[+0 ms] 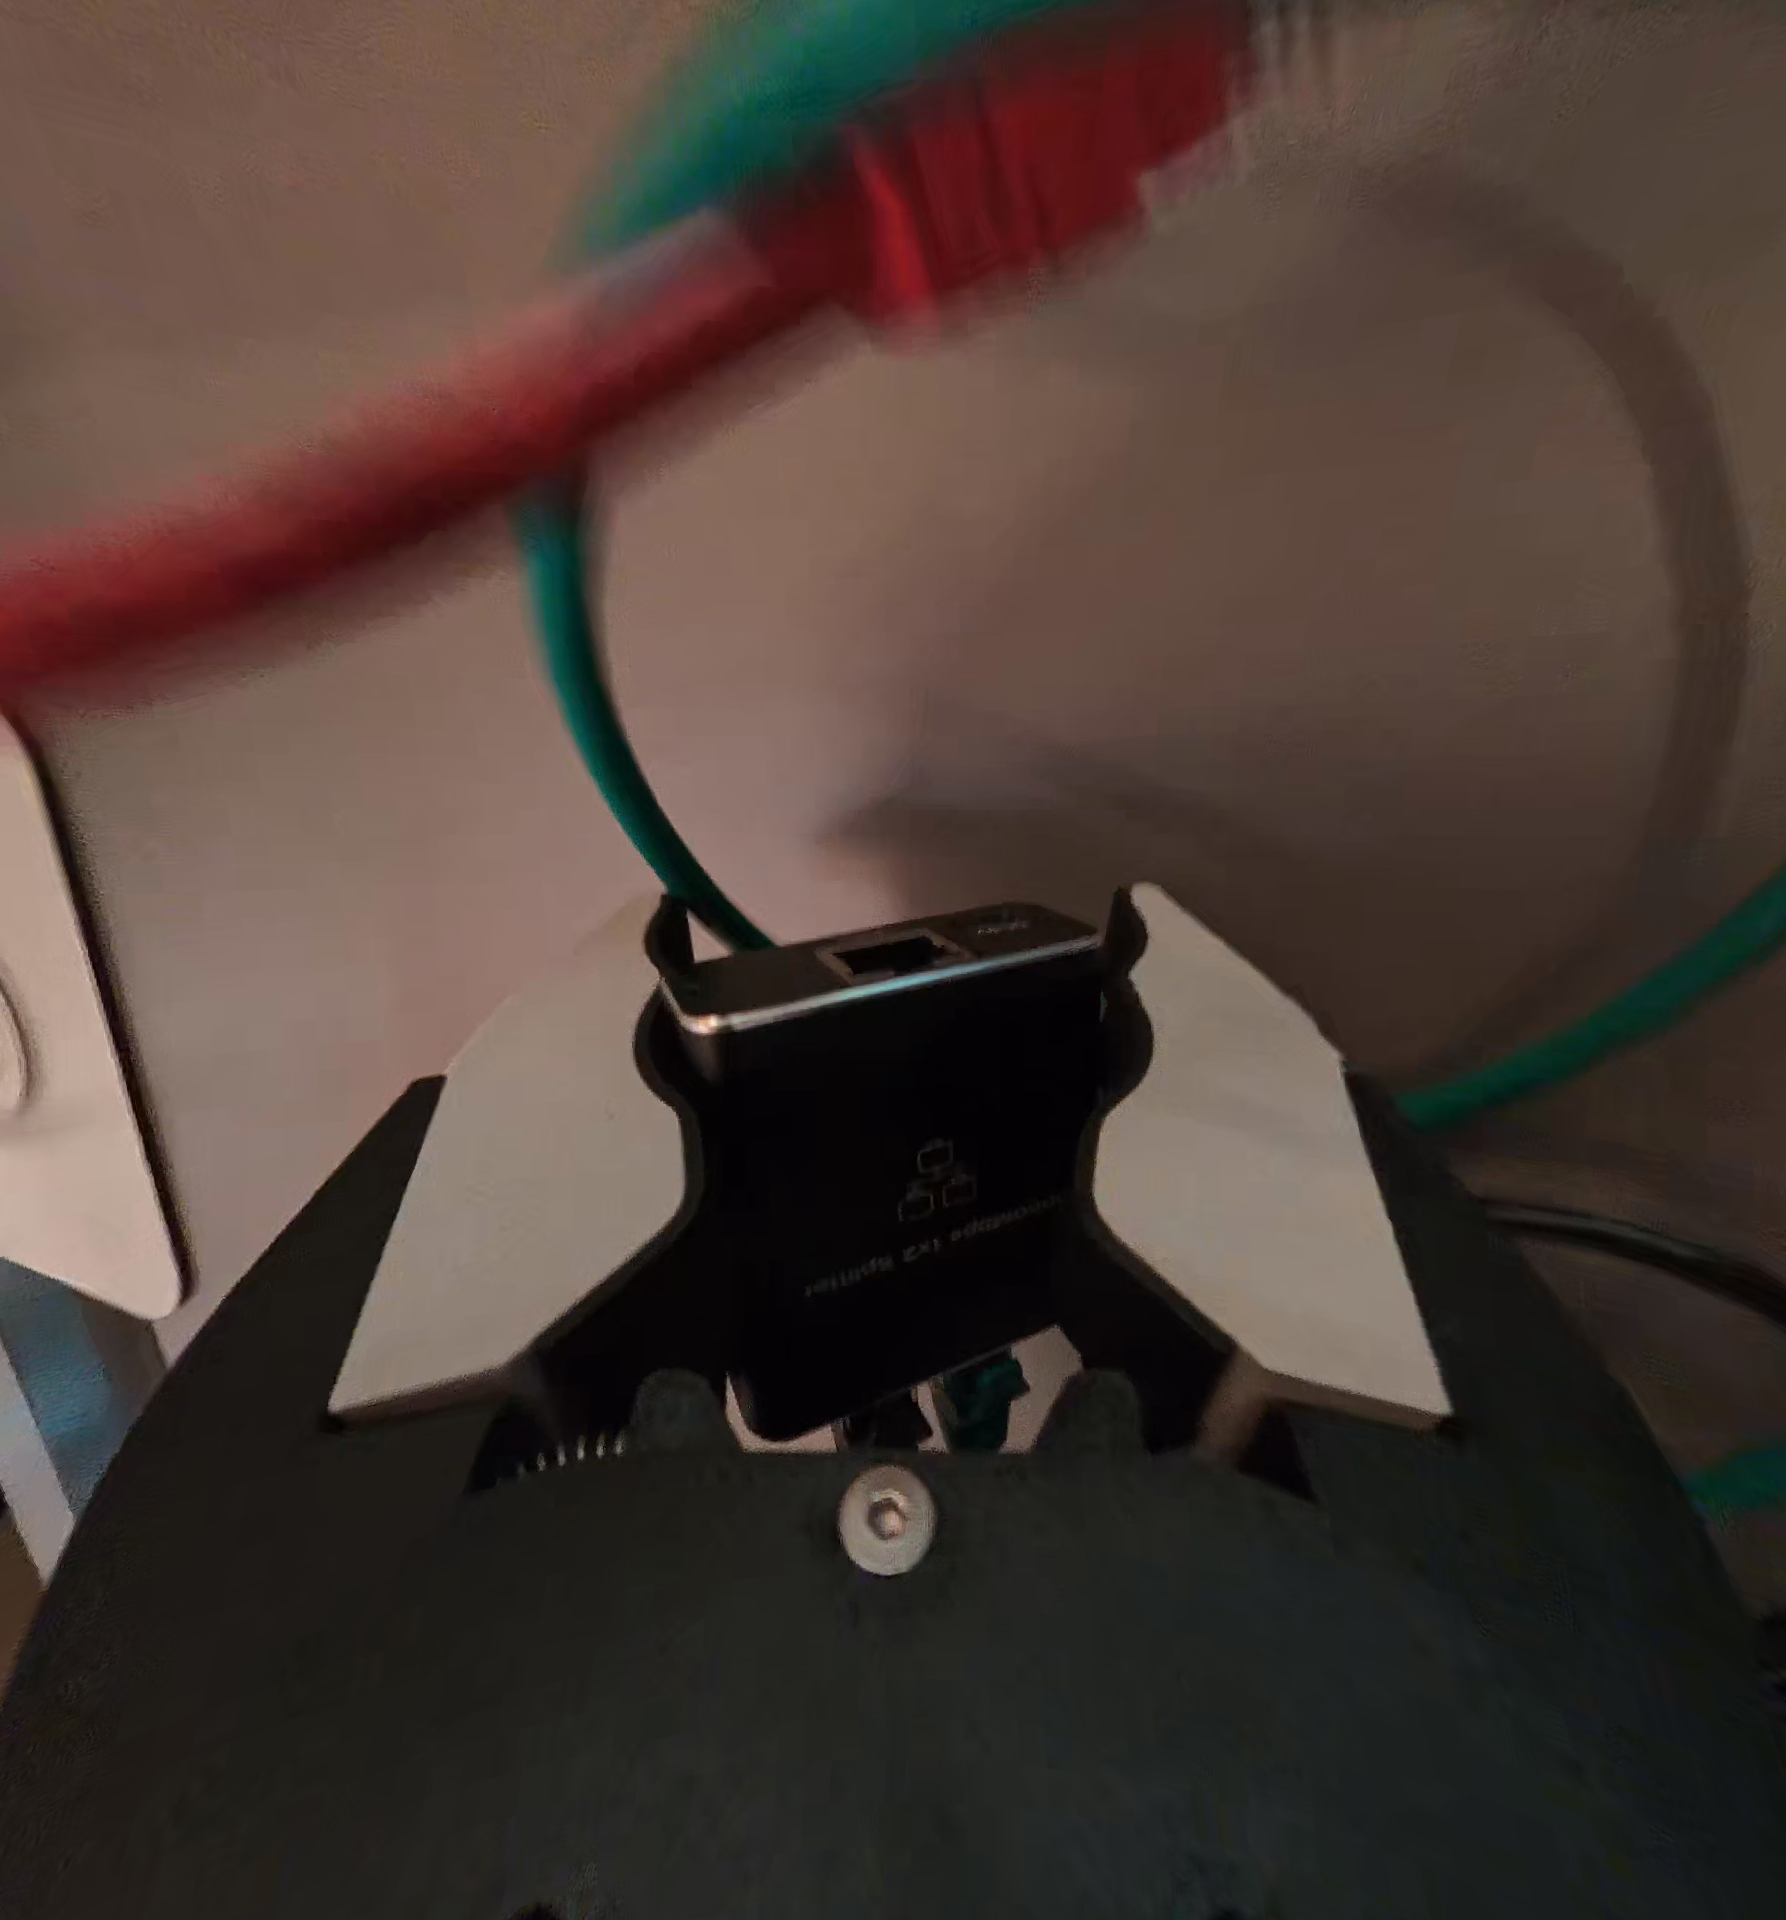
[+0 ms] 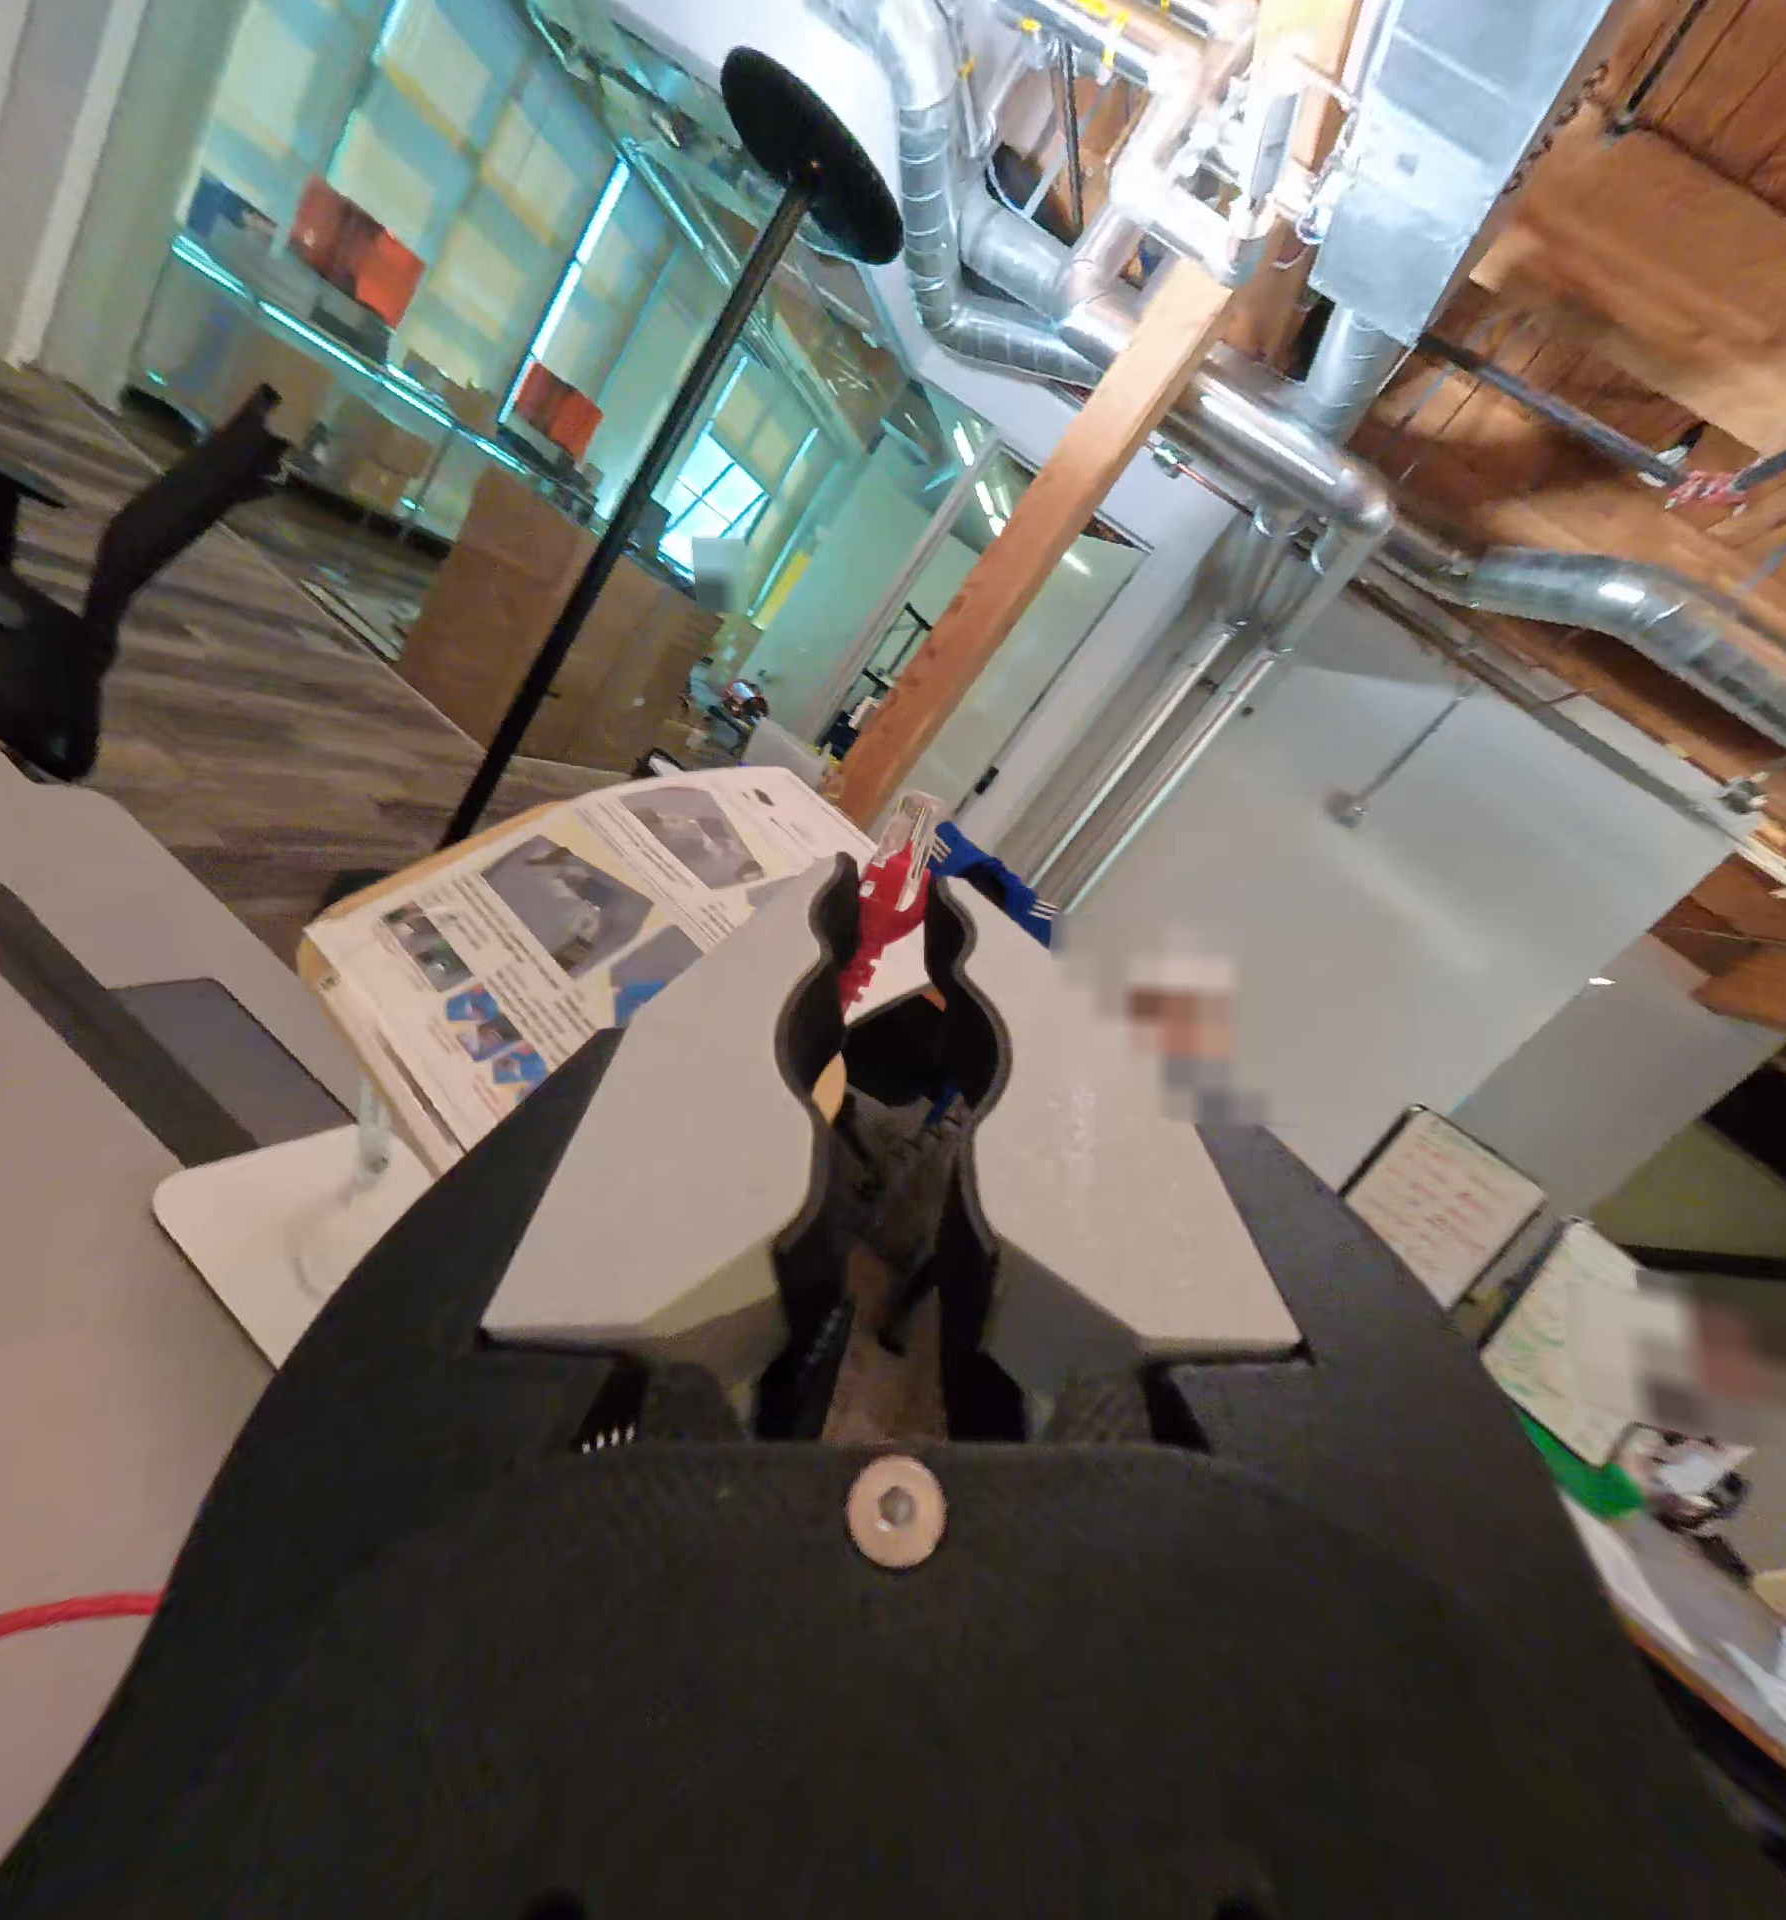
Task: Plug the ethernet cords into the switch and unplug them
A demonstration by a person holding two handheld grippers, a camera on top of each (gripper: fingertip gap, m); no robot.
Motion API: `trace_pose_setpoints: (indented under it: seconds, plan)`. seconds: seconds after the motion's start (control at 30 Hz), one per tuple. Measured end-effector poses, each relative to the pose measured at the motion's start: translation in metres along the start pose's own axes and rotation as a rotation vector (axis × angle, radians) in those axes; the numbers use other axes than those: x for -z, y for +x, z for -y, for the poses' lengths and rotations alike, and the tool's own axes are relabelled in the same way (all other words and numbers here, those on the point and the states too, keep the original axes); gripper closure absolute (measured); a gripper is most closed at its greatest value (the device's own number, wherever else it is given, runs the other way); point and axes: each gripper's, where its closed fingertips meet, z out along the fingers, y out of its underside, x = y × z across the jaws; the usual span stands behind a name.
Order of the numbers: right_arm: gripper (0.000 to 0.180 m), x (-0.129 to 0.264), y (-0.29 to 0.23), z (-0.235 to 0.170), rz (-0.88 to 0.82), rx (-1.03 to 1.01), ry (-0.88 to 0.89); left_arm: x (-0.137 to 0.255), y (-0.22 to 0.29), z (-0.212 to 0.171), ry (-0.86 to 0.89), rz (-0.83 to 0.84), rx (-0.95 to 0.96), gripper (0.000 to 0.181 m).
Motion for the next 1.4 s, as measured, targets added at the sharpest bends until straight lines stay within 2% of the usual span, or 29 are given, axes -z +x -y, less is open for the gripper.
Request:
trace_pose_setpoints:
  seconds: [0.07, 0.17, 0.23, 0.33, 0.53, 0.6, 0.73, 0.87, 1.03, 1.4]
  plan:
    - [0.169, -0.02, 0.0, 0.01, 0.029, -0.1, 0.029, -0.003, -0.001, 0.012, -0.011, 0.054, -0.001, 0.105]
    - [0.169, -0.027, 0.038, 0.037, -0.002, -0.242, 0.113, -0.005, -0.007, 0.014, -0.034, 0.091, -0.033, 0.104]
    - [0.169, -0.018, 0.082, 0.062, -0.063, -0.314, 0.189, -0.004, -0.021, 0.008, -0.062, 0.186, -0.104, 0.102]
    - [0.17, 0.01, 0.152, 0.098, -0.165, -0.374, 0.288, -0.004, -0.027, 0.005, -0.064, 0.231, -0.129, 0.103]
    - [0.17, 0.09, 0.269, 0.141, -0.425, -0.277, 0.35, 0.0, -0.065, -0.02, -0.23, 0.475, -0.301, 0.105]
    - [0.17, 0.114, 0.295, 0.142, -0.463, -0.247, 0.314, 0.001, -0.079, -0.038, -0.287, 0.52, -0.312, 0.106]
    - [0.17, 0.143, 0.311, 0.122, -0.521, -0.098, 0.179, 0.004, -0.099, -0.07, -0.351, 0.569, -0.272, 0.106]
    - [0.169, 0.149, 0.307, 0.085, -0.446, -0.095, 0.063, 0.006, -0.118, -0.101, -0.418, 0.587, -0.24, 0.104]
    - [0.168, 0.124, 0.24, 0.027, -0.225, -0.035, -0.127, 0.005, -0.119, -0.102, -0.416, 0.564, -0.245, 0.105]
    - [0.169, 0.132, 0.164, -0.043, -0.012, -0.138, -0.234, 0.005, -0.121, -0.108, -0.388, 0.567, -0.203, 0.105]
